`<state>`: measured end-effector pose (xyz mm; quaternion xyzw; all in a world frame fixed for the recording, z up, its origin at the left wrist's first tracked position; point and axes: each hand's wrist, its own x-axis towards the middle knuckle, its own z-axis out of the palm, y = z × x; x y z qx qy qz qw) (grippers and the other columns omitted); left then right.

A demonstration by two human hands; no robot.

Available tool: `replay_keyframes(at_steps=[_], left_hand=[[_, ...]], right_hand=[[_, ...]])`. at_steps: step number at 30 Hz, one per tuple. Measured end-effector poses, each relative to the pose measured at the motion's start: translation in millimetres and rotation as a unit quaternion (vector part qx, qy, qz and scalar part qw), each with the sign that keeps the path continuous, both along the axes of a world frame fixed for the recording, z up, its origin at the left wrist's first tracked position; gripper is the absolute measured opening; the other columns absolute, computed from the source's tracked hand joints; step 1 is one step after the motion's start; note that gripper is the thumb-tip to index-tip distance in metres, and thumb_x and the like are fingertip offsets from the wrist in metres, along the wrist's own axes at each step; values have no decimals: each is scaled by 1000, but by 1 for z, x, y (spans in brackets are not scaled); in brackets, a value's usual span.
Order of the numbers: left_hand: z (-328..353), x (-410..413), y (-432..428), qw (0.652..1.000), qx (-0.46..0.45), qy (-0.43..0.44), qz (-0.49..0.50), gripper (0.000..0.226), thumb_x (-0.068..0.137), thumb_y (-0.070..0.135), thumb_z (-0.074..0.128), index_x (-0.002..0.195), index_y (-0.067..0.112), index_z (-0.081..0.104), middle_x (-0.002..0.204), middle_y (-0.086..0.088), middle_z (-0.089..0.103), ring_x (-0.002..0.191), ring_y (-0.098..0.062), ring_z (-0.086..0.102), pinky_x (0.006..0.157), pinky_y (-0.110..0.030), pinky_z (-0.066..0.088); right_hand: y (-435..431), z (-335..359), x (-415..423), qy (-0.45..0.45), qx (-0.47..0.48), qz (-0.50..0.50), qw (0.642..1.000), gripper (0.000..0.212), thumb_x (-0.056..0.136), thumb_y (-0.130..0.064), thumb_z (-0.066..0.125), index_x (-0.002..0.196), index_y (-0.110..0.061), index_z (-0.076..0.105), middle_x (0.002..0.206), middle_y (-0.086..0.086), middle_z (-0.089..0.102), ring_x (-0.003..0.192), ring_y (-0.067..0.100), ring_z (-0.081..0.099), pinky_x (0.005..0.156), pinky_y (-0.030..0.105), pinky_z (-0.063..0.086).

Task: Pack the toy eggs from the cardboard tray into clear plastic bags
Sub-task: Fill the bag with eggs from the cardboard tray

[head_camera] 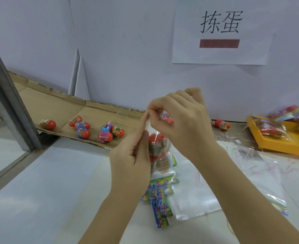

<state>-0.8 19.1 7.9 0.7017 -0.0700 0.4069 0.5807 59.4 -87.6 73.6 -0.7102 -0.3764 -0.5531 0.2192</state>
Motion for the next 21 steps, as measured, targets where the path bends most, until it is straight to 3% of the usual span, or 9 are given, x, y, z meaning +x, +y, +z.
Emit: replay_keyframes(at_steps=[6,9,11,15,18,21], left_hand=[[3,-2,-3,997,-72,11,-20,45,99,6,51,116,46,65,72,22,62,65,6,54,61,-4,45],[7,-2,-2,994,-103,8,-25,40,99,8,52,112,43,64,103,28,70,101,6,64,81,-8,49],[8,0,1,989,-142,11,-40,36,99,6,51,114,37,64,114,22,69,112,1,62,89,-12,49],[6,8,14,971,-224,58,-55,33,99,7,51,110,33,67,110,16,72,109,-2,65,83,-17,53],[-1,16,24,958,-264,106,-26,31,99,8,52,103,34,68,110,10,73,109,-8,66,92,-33,54],[-7,24,29,953,-268,140,-4,31,100,9,51,100,36,67,110,10,73,103,-5,67,88,-33,54]], right_hand=[[-3,3,0,92,35,-13,995,8,83,-11,62,78,-11,68,69,-6,64,65,17,60,81,38,38],[-17,7,7,164,61,-16,984,5,84,-12,63,81,-13,67,73,-13,58,68,14,60,83,40,42],[-27,9,13,216,66,-6,974,6,85,-13,61,83,-13,67,72,-11,58,67,17,61,81,50,47],[-43,5,27,258,105,-33,960,6,86,-15,58,84,-15,64,73,-9,59,67,20,61,78,54,48],[-57,-8,43,317,112,-77,938,8,88,-14,59,82,-20,61,70,-10,57,67,19,56,78,48,48],[-66,-28,56,378,102,-122,912,10,89,-17,58,80,-22,59,65,-16,51,66,18,52,78,42,47]])
